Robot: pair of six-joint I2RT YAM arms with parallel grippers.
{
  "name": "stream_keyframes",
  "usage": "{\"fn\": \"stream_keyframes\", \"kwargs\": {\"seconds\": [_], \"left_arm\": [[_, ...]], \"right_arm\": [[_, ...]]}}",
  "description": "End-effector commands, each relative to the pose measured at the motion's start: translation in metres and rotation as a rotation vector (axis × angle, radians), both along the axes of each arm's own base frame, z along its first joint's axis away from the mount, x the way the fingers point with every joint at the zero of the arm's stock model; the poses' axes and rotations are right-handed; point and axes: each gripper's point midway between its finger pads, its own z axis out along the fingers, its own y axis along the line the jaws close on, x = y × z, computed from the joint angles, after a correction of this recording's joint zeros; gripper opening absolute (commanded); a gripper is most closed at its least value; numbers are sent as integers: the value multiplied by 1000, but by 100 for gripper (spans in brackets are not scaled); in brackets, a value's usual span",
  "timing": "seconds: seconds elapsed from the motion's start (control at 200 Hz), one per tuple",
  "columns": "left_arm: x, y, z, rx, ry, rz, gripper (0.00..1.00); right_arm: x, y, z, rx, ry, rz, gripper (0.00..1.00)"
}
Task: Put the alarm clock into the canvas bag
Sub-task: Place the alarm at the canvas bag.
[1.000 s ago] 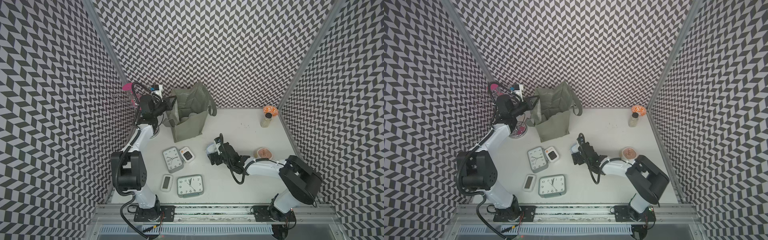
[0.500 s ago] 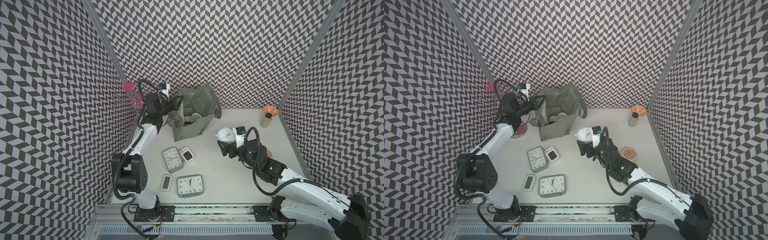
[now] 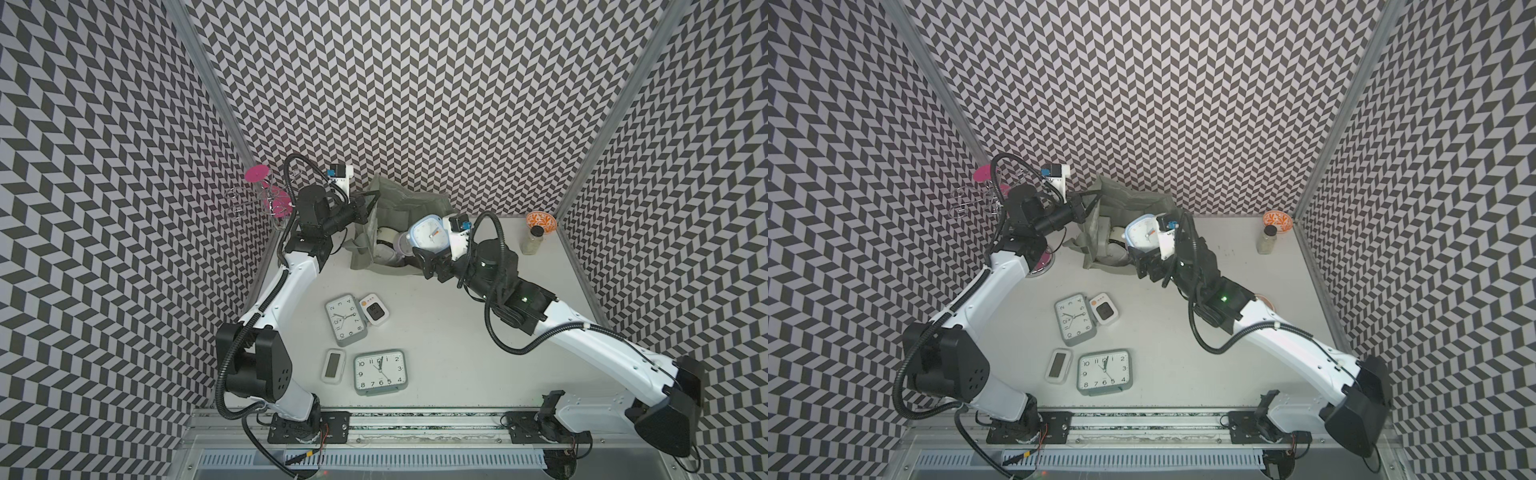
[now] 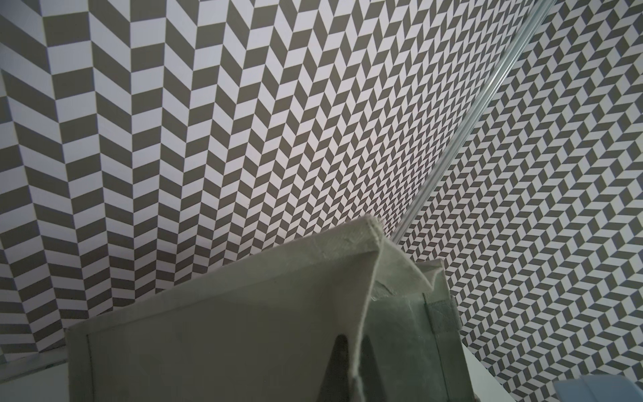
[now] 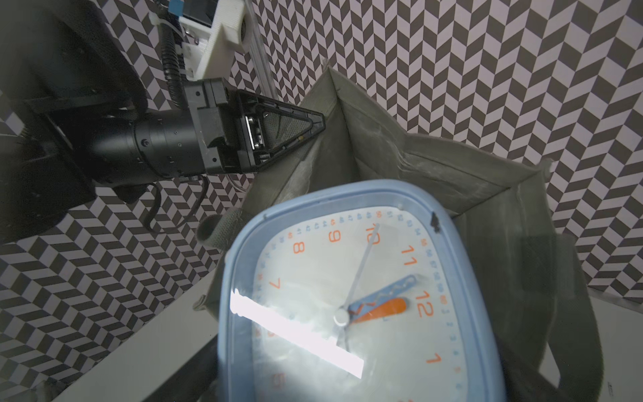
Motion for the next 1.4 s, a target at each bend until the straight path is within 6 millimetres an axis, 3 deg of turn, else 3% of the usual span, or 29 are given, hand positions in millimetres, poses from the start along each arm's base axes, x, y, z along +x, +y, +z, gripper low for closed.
{"fn": "stream_keyframes", "kwargs": {"seconds": [0.0, 0.275, 0.516, 0.766, 1.167, 1.272, 1.367, 1.397], "left_arm": [[-33, -6, 81, -20, -247, -32, 0], [-39, -14, 84, -1, -263, -52, 0], [-44, -21, 83, 17, -281, -73, 0], [-44, -23, 82, 32, -290, -77, 0], [-46, -33, 80, 49, -296, -94, 0], [-46, -34, 80, 56, -297, -91, 0], [-45, -36, 78, 57, -293, -90, 0], [-45, -35, 78, 57, -292, -87, 0]], "right_arm": [[12, 15, 16, 7, -43, 21, 71], [55, 32, 4, -115, -49, -79, 70], [94, 40, -24, -324, -107, -105, 72], [127, 40, -72, -494, -125, -12, 69], [179, 59, -158, -633, -22, 89, 69], [187, 61, -168, -659, -7, 78, 75], [185, 61, -162, -656, 7, 68, 99], [183, 60, -157, -650, 8, 64, 99]]}}
